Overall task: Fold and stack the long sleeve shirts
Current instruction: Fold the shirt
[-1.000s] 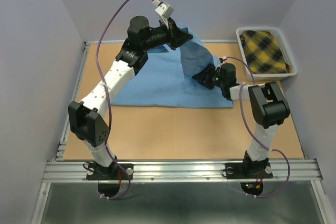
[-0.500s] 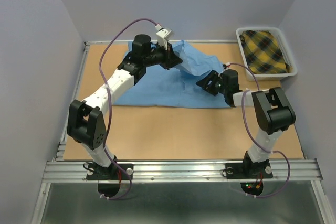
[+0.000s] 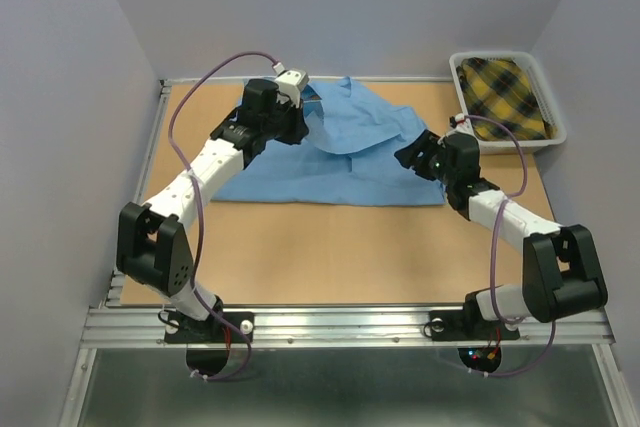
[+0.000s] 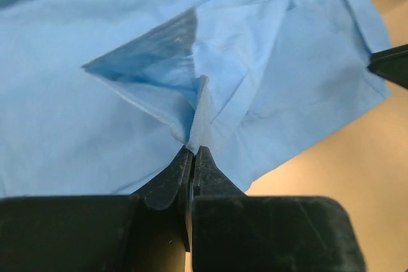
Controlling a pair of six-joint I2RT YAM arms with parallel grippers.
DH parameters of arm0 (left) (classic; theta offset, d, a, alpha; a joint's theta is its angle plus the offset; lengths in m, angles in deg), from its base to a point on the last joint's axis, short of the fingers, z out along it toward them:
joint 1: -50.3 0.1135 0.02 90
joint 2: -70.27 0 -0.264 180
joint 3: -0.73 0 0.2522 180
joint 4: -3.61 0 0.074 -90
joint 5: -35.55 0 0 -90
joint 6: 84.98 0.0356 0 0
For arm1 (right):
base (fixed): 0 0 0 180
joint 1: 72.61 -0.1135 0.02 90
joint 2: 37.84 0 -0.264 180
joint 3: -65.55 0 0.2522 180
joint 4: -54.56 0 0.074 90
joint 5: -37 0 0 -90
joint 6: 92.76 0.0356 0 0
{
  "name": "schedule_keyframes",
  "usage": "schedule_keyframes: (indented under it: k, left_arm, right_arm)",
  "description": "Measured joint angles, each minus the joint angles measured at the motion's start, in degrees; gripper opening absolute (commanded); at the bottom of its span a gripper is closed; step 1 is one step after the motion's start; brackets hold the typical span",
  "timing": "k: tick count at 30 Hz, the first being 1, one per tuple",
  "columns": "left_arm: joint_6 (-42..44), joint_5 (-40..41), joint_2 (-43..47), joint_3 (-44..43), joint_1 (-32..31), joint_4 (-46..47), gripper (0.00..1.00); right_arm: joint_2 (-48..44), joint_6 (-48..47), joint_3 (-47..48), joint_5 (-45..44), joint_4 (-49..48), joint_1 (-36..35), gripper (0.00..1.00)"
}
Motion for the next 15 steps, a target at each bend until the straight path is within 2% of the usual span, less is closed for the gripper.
schedule_keyframes:
  k: [7,15]
  left_arm:
    - [-2.3,8.7,9.2,12.6,0.1,-2.8,0.01]
    - [-4.7,13.0,12.5,21.1,0.3,-2.2,0.01]
  right_arm:
    - [0.5,-0.4,0.0,-2.5,5.6,0.0,0.63]
    - [5.9,5.1,1.2,-3.5,7.5,0.0,0.63]
